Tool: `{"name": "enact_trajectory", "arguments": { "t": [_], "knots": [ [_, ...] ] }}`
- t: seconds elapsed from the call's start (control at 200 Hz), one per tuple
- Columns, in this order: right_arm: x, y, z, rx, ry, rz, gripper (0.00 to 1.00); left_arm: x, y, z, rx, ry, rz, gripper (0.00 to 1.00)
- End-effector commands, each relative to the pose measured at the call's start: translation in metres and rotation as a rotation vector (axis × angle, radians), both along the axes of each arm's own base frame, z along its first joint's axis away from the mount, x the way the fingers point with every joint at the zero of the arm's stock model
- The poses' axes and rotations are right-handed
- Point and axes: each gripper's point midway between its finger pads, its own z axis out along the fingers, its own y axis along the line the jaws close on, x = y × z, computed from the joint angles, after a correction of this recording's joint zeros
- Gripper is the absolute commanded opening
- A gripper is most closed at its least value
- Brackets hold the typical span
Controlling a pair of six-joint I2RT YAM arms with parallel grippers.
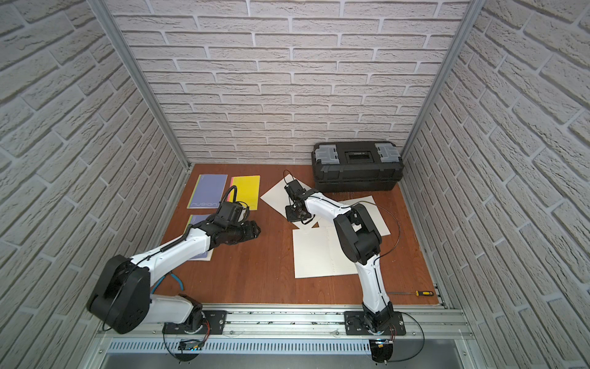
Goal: Close the notebook
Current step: Adjust the notebook at the center of the board.
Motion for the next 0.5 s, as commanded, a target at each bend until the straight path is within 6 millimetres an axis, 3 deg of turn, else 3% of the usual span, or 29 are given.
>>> {"name": "enact_trajectory", "arguments": {
  "t": [0.0,0.495],
  "knots": [
    [-0.002,0.001,0.0,0.015,0.01,0.002,0.3,0.002,-0.001,0.003,-0.012,-0.032,0.007,0.68],
    [-0.045,-0.034,-0.02,-0.081,0.096,-0.022,0.29,0.0,-0.002,0.001,-0.02,-0.024,0.007,0.68]
  ]
}}
